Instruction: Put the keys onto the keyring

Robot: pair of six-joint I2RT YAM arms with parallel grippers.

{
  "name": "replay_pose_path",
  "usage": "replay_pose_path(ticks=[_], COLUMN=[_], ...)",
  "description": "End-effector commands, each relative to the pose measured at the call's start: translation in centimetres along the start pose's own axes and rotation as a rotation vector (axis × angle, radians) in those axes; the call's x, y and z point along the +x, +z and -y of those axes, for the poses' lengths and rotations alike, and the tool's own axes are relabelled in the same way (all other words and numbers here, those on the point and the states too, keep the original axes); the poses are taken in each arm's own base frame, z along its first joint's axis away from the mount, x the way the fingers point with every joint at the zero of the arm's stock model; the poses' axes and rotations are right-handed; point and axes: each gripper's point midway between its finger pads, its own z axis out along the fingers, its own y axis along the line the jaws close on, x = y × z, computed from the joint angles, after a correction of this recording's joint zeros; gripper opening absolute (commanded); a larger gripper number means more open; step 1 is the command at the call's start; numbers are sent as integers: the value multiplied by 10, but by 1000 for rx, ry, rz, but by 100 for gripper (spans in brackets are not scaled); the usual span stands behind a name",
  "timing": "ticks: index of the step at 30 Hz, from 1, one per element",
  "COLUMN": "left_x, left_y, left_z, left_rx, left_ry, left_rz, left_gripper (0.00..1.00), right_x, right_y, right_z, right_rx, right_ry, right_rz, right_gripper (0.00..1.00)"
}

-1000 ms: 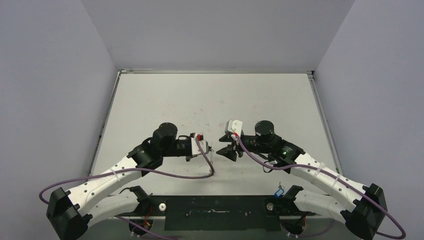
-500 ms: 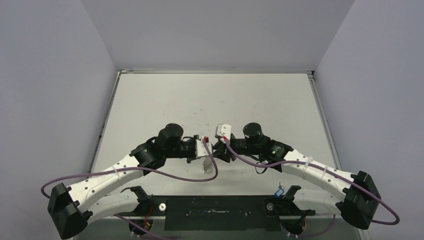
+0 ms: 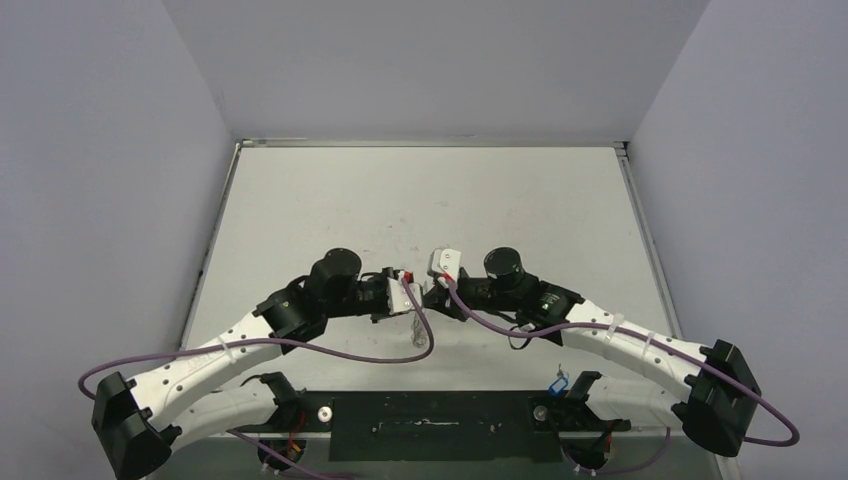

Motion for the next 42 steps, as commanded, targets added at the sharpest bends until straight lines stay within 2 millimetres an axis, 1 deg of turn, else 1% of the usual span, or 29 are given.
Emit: replay_pose_path(ticks=[1, 3, 7, 10, 14, 18, 21, 27, 38, 42], left_x=[-18, -16, -8, -2, -11, -21, -29, -37, -42, -42], left_y=[-15, -19, -23, -23, -21, -21, -22, -27, -25, -24], left_z=[-9, -10, -6, -2, 5, 10, 13, 16, 18, 18], left_rx=[-87, -122, -157, -171, -169, -154, -140, -139, -116, -110], left_ry=[0, -3, -11, -24, -30, -14, -4, 4, 8, 8], left_rz=[73, 91, 124, 160, 280, 374, 422, 477, 492, 491], left_gripper=[31, 36, 41, 44, 47, 48, 45, 33, 12, 2], right_x=[-29, -34, -42, -47, -50, -53, -54, -52, -51, -50], right_y=[-8, -10, -14, -16, -16, -16, -16, -15, -15, -14], right_z=[9, 6, 0, -7, -16, -24, -26, -28, -30, -29], right_rx=[59, 50, 21, -8, -65, -109, -122, -129, -143, -142], right_ry=[-52, -58, -74, -89, -105, -111, -110, -109, -108, -108], right_rz=[117, 153, 231, 278, 301, 324, 331, 327, 322, 316], right_gripper=[0, 0, 0, 0, 0, 0, 0, 0, 0, 0])
